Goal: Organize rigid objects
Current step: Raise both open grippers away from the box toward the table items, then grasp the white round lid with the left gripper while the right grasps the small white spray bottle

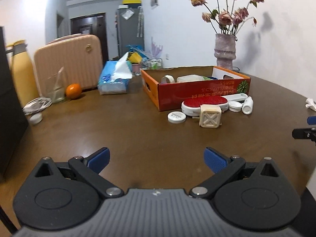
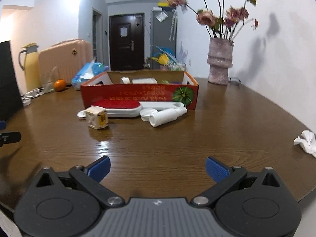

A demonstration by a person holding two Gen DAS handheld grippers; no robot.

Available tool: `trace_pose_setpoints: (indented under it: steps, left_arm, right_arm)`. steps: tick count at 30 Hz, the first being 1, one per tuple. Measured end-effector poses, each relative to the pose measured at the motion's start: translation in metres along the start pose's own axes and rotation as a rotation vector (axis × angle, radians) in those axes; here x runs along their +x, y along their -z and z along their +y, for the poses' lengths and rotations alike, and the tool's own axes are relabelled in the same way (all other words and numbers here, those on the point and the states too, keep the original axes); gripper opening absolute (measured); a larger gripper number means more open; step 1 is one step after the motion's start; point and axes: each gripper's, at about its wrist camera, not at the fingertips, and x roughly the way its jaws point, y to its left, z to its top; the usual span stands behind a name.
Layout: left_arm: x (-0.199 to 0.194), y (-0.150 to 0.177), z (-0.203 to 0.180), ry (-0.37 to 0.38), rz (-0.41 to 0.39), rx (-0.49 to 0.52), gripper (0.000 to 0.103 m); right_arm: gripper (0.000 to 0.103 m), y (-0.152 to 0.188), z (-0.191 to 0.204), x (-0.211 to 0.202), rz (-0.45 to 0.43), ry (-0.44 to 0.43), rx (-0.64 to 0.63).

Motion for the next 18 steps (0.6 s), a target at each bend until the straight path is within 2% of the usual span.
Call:
trace_pose_setpoints:
  steps: [2, 5, 6, 10, 12, 14, 18]
  left_arm:
    - [0.021, -0.009, 0.001, 0.011, 0.011, 0.021, 0.103]
    - [0.060, -0.024, 0.002, 0.055, 0.044, 0.057, 0.093]
    - [0.073, -0.029, 0.002, 0.078, 0.061, 0.062, 0.090]
    - [0.128, -0.046, 0.007, 0.193, 0.151, 0.016, 0.080]
    - [0.150, -0.050, 0.009, 0.213, 0.175, -0.009, 0.075]
    - [0.162, -0.053, 0.010, 0.229, 0.172, -0.024, 0.073]
    - [0.179, -0.061, 0.010, 0.266, 0.163, -0.013, 0.065]
  right_arm:
    - [0.090, -0.006, -0.004, 0.014, 0.041, -0.035, 0.019]
    - [0.087, -0.015, -0.006, 0.034, 0.063, -0.035, 0.035]
    - [0.082, -0.020, -0.007, 0.041, 0.063, -0.033, 0.035]
    - [0.078, -0.043, -0.012, 0.071, 0.052, -0.035, 0.073]
    - [0.076, -0.054, -0.016, 0.085, 0.040, -0.028, 0.095]
    - [0.074, -0.066, -0.020, 0.102, 0.031, -0.022, 0.129]
    - [0.064, -0.082, -0.029, 0.132, 0.049, -0.010, 0.184]
